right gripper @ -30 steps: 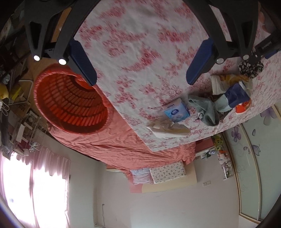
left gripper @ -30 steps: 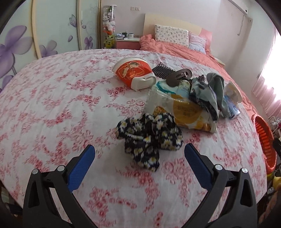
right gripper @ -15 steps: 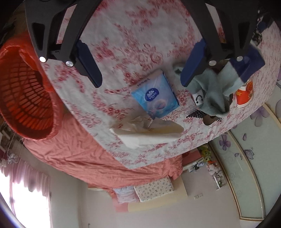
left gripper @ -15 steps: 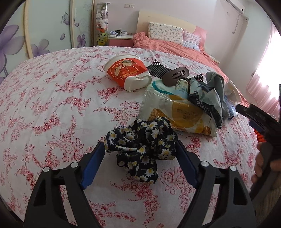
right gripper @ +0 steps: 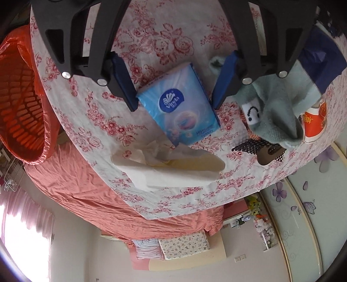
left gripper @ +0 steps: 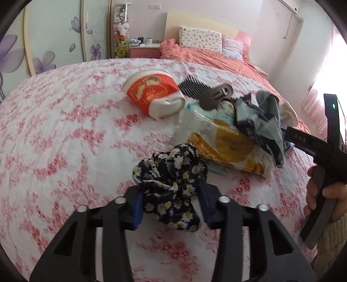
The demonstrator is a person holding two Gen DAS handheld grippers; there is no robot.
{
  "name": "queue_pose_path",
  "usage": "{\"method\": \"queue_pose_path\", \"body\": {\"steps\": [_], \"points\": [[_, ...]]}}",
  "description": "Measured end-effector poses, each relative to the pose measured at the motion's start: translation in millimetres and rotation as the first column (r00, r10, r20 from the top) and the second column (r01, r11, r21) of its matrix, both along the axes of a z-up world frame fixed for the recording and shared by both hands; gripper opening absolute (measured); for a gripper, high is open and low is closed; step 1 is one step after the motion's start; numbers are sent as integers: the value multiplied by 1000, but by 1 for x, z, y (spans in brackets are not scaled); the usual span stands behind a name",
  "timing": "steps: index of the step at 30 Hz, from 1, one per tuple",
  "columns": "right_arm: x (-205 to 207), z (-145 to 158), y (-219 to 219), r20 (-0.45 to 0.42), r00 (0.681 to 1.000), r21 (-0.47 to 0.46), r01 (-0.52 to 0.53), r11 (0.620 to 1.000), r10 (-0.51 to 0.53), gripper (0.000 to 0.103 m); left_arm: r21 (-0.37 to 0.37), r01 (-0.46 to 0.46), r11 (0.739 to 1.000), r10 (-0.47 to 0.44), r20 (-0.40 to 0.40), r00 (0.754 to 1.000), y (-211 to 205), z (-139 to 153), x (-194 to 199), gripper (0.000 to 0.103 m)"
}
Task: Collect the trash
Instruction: 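Grasp the black floral scrunchie with left tool while right tool grasps the blue tissue pack, then carry scrunchie with left tool into orange basket while right tool drops tissue pack there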
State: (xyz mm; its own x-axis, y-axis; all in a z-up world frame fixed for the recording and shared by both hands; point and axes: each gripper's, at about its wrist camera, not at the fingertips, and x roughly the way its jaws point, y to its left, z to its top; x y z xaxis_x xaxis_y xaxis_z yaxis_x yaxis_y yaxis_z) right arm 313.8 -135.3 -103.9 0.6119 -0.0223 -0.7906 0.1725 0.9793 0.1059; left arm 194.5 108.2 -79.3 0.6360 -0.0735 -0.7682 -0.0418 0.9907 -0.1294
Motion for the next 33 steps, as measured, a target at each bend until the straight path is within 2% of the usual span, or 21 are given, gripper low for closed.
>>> {"method": "queue_pose_path", "body": {"steps": [5, 10, 12, 16, 25, 33], "points": [[-1, 0, -1, 5, 1000, -1, 0, 1000, 0, 64, 8, -44, 999, 44, 3, 999, 21, 2, 6, 34], [2, 0, -1, 4, 1000, 4, -8, 1000, 8, 69, -15, -78, 997, 78, -21, 997, 34, -3, 13, 35], [2, 0, 1, 1, 1000, -11, -15, 1000, 15, 62, -18, -79, 997, 79, -18, 997, 36, -2, 11, 35], [-6, 3, -5, -5, 1000, 25, -26, 999, 26, 58, -9, -75, 997, 75, 3, 997, 35, 2, 9, 31], [-43, 25, -12, 42, 998, 65, -45, 997, 42, 57, -1, -80, 997, 80, 57, 995, 37, 25, -1, 31], [-82, 57, -17, 118, 992, 103, -63, 993, 51, 57, -1, -48, 999, 48, 135, 990, 22, 60, -16, 31]]}}
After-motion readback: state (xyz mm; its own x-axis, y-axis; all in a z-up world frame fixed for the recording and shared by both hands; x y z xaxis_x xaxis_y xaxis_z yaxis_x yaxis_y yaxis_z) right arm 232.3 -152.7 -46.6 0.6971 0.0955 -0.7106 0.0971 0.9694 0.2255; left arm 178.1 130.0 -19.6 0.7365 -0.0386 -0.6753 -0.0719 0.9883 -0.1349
